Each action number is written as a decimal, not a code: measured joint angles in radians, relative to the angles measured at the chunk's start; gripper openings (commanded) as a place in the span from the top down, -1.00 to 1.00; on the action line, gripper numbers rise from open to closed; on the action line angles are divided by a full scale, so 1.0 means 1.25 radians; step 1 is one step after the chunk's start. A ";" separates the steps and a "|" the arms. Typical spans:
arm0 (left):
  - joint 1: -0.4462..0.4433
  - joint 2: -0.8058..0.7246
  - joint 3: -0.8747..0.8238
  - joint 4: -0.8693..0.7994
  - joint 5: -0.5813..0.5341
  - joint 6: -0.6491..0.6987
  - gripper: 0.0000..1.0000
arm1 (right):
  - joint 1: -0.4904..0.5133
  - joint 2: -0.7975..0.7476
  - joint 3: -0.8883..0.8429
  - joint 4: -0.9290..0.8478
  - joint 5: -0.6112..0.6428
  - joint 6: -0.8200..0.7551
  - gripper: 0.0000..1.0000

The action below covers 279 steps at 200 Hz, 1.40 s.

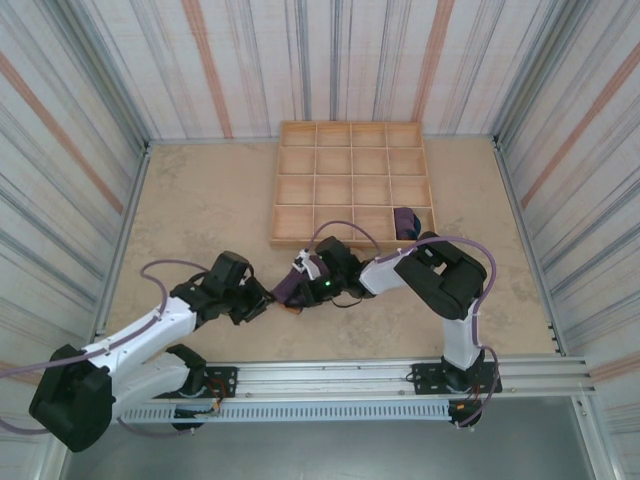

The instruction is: Roll the socks

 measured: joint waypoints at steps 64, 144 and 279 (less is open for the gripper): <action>-0.029 0.080 0.002 0.046 -0.018 0.006 0.34 | -0.006 -0.003 -0.036 0.061 0.001 0.053 1.00; -0.058 0.128 0.004 0.107 -0.064 0.002 0.41 | -0.007 -0.003 -0.079 0.151 0.015 0.108 1.00; -0.068 0.239 0.018 0.242 -0.086 0.012 0.37 | -0.034 0.004 -0.110 0.227 0.016 0.181 1.00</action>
